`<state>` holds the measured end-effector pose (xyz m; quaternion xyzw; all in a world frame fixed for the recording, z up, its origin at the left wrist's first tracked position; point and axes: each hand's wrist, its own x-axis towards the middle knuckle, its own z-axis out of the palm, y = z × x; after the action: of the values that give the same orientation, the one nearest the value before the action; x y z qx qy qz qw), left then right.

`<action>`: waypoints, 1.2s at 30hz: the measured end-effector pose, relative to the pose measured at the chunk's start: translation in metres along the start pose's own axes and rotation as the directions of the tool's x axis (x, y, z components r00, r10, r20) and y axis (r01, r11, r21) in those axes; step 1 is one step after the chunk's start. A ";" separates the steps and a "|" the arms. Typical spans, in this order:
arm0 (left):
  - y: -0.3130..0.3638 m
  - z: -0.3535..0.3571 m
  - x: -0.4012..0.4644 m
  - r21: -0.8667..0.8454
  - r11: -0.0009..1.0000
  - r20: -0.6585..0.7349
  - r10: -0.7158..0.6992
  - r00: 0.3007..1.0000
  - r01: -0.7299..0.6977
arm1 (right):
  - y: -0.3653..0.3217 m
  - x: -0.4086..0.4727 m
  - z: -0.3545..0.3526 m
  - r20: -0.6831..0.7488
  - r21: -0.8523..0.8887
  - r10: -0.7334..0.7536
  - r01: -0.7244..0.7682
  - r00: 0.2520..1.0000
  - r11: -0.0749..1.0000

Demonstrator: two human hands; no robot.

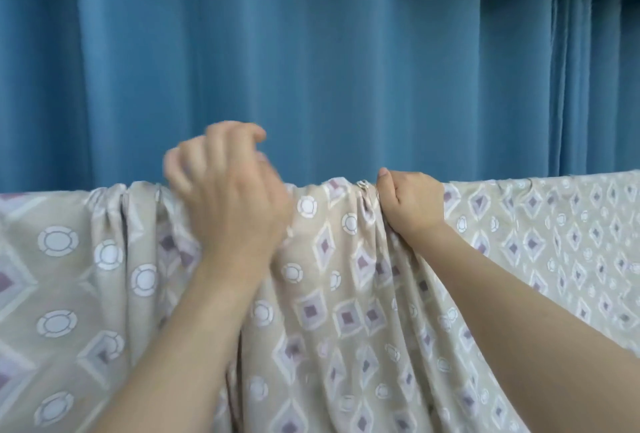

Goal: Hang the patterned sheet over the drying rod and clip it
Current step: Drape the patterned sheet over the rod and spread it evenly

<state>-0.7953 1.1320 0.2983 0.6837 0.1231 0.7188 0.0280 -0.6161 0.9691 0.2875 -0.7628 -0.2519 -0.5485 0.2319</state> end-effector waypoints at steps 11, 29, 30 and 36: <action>0.001 0.009 -0.009 0.090 0.996 0.091 -0.015 0.996 0.006 | 0.002 -0.002 -0.014 0.054 0.004 -0.005 0.005 0.999 1.000; 0.014 0.015 -0.011 0.178 0.980 0.198 0.053 0.979 -0.089 | 0.019 0.012 -0.035 0.232 0.489 0.088 -0.195 0.969 0.850; 0.009 0.012 -0.011 0.181 0.983 0.153 -0.007 0.988 -0.021 | 0.020 0.015 -0.037 0.237 0.531 0.105 -0.220 0.966 0.819; 0.039 0.010 -0.013 0.054 0.996 0.147 0.059 0.987 -0.068 | 0.014 0.014 -0.032 0.278 0.215 0.062 -0.126 0.959 0.968</action>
<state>-0.7794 1.0931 0.2943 0.7385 0.1200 0.6635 -0.0062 -0.6265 0.9401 0.3091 -0.8093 -0.3063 -0.3951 0.3085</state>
